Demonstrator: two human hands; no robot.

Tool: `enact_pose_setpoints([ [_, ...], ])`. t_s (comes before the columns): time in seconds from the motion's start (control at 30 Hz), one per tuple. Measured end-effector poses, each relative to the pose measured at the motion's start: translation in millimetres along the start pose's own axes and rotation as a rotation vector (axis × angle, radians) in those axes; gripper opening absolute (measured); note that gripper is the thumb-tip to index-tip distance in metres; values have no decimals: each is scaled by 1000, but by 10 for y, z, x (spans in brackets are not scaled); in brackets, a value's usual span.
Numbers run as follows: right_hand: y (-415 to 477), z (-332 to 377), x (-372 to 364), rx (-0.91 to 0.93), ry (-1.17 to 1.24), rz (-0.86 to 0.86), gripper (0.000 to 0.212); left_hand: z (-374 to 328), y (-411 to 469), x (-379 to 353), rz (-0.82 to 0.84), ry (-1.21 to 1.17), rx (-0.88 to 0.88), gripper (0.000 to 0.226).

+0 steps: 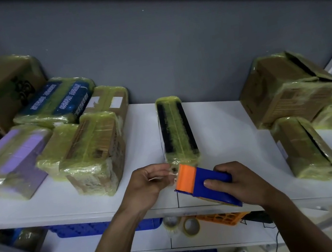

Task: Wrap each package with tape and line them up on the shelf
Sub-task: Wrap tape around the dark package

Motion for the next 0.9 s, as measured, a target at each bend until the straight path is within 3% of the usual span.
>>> enact_pose_setpoints([
  [0.13, 32, 43, 13, -3, -39, 13, 37, -64, 77, 83, -20, 90, -72, 26],
  [0.3, 48, 86, 64, -1, -79, -9, 50, -69, 119, 124, -26, 130, -56, 30],
  [0.67, 83, 71, 274, -70, -250, -52, 52, -34, 217, 353, -231, 138, -45, 22],
  [0.9, 126, 348, 230, -22, -390, -193, 55, 82, 259, 373, -364, -16, -54, 28],
])
Point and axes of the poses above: each hand's wrist, its own y-axis towards the middle knuckle, its own x-axis out of the back of the hand, z = x × y, the point moved 5 cm from there along y, towards the middle knuckle, and after that the axes turned 12 degrees about y, right-handed, at the moved point
